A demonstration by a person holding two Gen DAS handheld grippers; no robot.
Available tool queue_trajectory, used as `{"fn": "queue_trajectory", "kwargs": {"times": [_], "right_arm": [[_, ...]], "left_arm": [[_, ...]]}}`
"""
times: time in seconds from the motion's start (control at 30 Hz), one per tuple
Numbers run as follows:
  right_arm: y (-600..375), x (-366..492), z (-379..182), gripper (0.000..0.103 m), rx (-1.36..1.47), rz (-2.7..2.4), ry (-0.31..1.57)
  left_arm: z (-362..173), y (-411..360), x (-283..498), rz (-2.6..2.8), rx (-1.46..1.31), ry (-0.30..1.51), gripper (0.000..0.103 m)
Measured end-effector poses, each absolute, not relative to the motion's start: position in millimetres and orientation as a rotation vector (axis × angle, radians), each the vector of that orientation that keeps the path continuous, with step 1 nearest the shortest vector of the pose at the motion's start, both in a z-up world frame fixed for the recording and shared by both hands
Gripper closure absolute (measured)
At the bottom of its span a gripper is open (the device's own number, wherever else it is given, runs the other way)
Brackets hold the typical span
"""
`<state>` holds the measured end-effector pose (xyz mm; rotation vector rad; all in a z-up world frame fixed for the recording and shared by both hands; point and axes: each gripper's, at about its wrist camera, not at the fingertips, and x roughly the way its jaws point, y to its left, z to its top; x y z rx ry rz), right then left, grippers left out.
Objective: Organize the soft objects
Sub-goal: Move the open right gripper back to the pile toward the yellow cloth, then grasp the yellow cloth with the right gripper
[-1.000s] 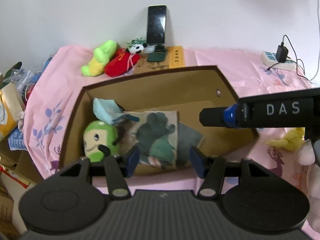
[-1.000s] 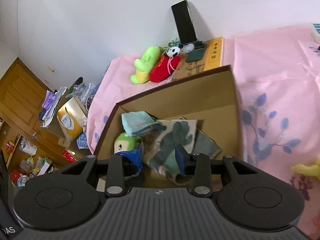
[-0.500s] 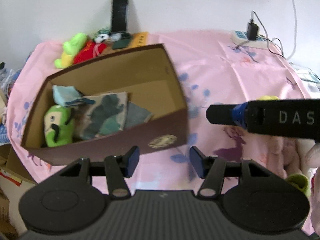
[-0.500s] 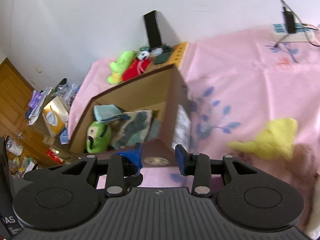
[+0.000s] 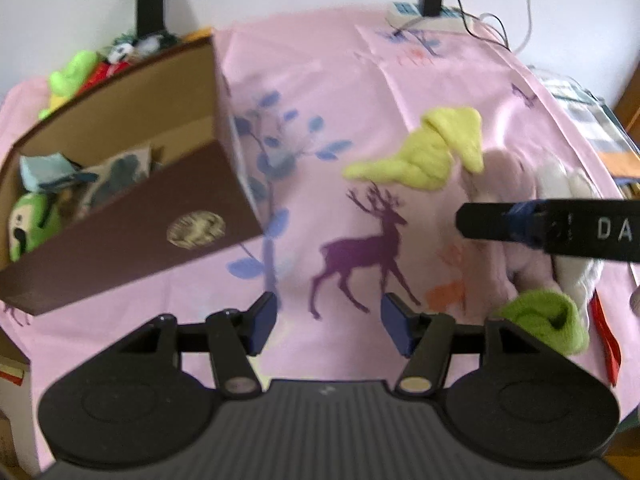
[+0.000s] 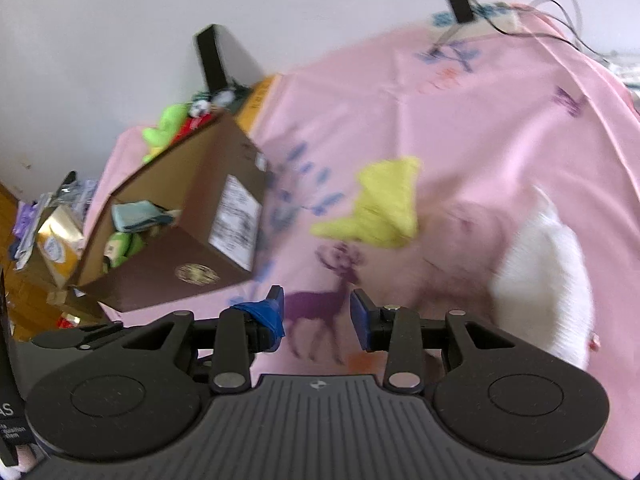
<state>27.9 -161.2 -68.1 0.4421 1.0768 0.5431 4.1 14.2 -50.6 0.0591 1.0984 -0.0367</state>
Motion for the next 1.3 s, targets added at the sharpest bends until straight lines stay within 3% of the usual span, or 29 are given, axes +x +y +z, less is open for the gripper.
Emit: {"fn": "queue_trajectory", "kwargs": {"times": [0.33,0.67,0.93,1.07,1.13,1.3], "right_arm": [[-195.3,30.9,-87.6,0.083,0.515,0.452,1.098],[-211.0,93.1,-67.9,0.083,0.637,0.416,0.967],[-189.0,159.9,-104.7,0.083,0.652,0.339,1.117],[-172.2,161.0,-121.3,0.083,0.614,0.387,1.227],[-164.8,155.9,-124.5,0.083,0.596,0.424,1.272],[-151.3,138.7,-118.4,0.081,0.581,0.499,1.311]], "left_arm": [[-67.0,-2.3,6.4,-0.151,0.015,1.079,0.038],[-72.9,-10.2,29.7,-0.214,-0.078,1.015,0.034],[-78.8,-1.4,28.7,-0.211,-0.112,1.036,0.032],[-78.9,5.1,30.2,-0.236,-0.158,1.032,0.023],[-77.4,7.7,31.1,-0.255,-0.185,1.018,0.011],[-75.6,19.1,38.0,-0.341,-0.324,1.000,0.010]]}}
